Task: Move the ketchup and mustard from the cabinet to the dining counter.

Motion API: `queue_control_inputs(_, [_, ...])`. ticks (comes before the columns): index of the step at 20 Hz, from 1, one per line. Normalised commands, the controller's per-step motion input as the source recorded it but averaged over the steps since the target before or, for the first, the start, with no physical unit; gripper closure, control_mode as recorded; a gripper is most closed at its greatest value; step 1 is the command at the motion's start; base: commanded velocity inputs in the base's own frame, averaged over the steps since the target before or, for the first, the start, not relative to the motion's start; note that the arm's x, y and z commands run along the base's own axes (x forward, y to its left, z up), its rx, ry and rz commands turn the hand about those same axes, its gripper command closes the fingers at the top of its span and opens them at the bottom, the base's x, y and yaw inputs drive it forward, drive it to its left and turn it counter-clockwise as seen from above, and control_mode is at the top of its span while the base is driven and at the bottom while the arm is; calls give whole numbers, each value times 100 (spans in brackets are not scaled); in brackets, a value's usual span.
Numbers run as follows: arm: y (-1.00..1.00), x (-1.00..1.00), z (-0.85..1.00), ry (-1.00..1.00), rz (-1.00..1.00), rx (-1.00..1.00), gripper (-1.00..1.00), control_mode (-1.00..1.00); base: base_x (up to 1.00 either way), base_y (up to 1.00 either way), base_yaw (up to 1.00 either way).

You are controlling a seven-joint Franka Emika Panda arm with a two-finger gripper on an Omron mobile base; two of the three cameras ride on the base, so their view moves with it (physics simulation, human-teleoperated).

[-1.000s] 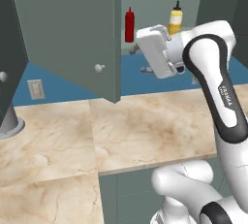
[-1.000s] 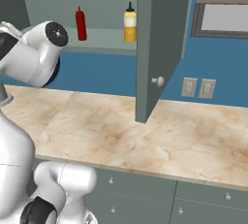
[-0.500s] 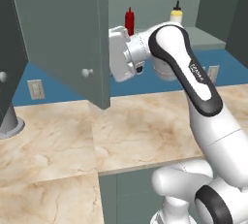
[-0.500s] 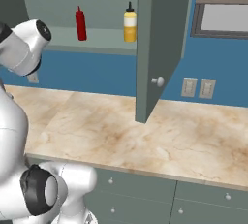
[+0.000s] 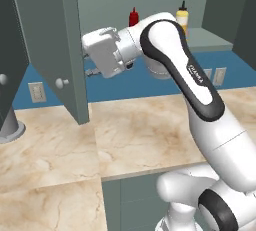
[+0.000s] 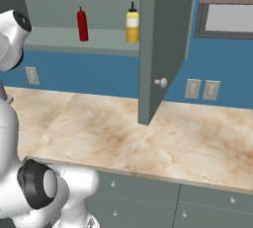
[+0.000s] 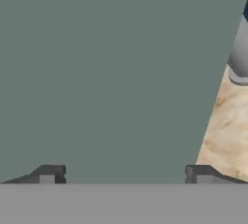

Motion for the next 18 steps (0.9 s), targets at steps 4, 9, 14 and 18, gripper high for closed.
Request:
queue_control_inputs(4, [-86,25,11,-34,-24,-15,-100,-100,0,0,0])
queue_control_inputs(9, [-95,35,2,-26,-28,-17,-100,-100,0,0,0])
queue_control_inputs(14, [-80,18,26,-24,-31,-16,-100,-100,0,0,0])
queue_control_inputs(18, [-69,8,39,-19,-39,-13,-100,-100,0,0,0])
